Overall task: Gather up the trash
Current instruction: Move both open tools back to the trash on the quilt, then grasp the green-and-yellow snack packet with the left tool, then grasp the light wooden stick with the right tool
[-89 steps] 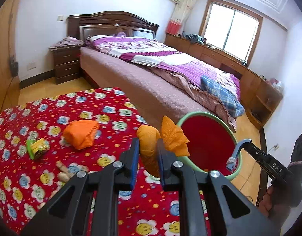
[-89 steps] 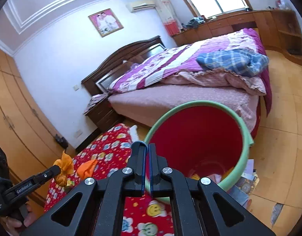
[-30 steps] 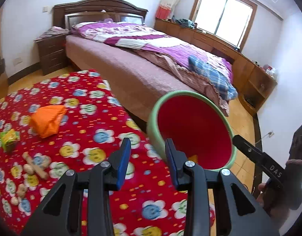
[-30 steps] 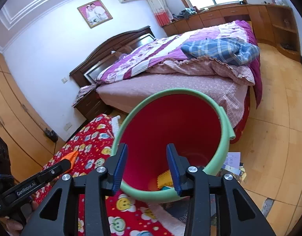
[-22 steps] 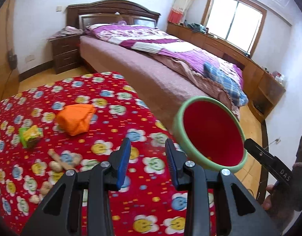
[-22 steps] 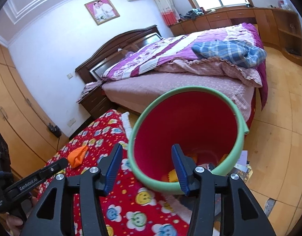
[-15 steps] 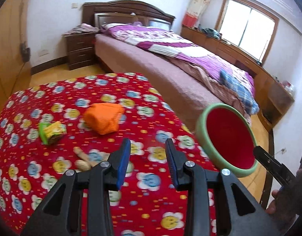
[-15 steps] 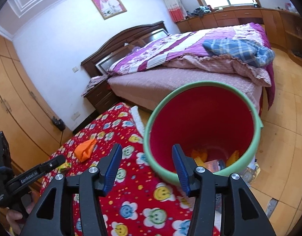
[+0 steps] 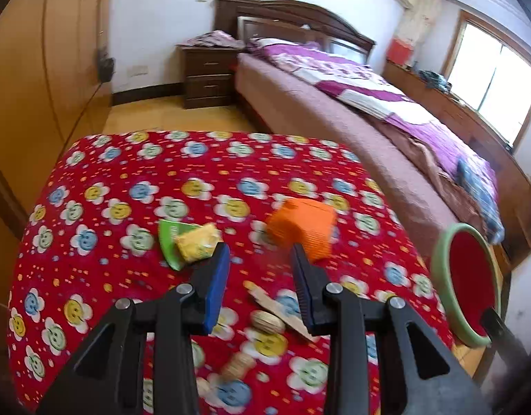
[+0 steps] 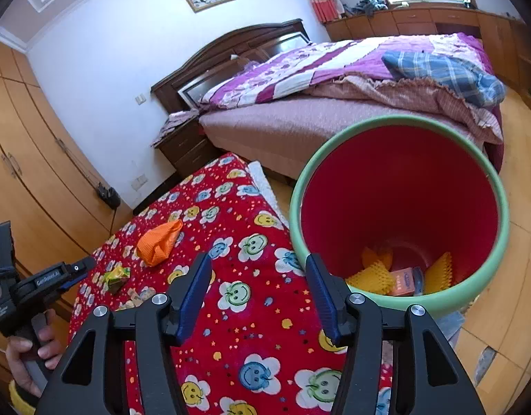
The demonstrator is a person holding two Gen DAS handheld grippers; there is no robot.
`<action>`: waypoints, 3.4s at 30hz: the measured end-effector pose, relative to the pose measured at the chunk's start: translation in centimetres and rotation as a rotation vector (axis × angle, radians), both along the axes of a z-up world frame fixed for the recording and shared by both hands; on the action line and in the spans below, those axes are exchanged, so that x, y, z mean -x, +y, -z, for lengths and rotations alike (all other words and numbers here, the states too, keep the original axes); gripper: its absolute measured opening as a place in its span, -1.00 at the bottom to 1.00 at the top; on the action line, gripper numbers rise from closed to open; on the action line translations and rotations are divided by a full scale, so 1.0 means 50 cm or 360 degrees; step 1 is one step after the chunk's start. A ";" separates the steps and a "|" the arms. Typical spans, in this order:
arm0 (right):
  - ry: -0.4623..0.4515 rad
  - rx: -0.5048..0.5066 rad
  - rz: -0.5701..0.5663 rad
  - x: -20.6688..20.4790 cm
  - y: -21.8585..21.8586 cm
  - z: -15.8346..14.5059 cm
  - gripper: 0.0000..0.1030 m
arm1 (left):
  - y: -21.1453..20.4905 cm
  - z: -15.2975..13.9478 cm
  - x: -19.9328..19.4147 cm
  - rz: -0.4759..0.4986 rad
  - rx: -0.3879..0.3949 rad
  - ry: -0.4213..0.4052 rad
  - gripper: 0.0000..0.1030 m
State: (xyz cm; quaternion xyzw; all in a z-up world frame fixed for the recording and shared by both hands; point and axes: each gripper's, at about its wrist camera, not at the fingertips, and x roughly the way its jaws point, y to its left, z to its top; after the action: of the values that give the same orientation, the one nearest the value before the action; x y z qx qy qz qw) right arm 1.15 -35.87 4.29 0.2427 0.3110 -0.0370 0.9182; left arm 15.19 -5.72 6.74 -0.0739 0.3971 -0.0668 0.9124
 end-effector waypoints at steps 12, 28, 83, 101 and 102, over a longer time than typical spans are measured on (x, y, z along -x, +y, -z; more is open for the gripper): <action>0.0090 -0.0037 -0.0009 -0.046 -0.003 0.043 0.14 | 0.045 0.091 -0.108 -0.0151 -0.0094 0.0198 -0.30; 0.0100 -0.0049 -0.0056 -0.068 -0.001 0.052 0.14 | 0.043 0.134 -0.135 -0.0218 -0.0206 0.0206 -0.10; 0.0251 0.0344 -0.0844 -0.176 0.375 0.088 -0.45 | 0.186 0.063 0.107 -0.0181 0.0009 -0.0043 -0.41; 0.0189 0.0338 -0.0788 -0.156 0.374 0.085 -0.80 | 0.169 0.067 0.119 -0.0144 0.0051 -0.0050 -0.41; 0.0175 0.0328 -0.0788 -0.149 0.372 0.080 -0.80 | 0.165 0.065 0.123 -0.0140 0.0051 -0.0054 -0.41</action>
State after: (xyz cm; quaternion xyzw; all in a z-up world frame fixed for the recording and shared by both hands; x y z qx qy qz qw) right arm 8.61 -17.29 0.27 0.0622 0.4049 0.1442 0.9008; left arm 9.04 2.56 3.48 -0.1049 0.3768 -0.0342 0.9197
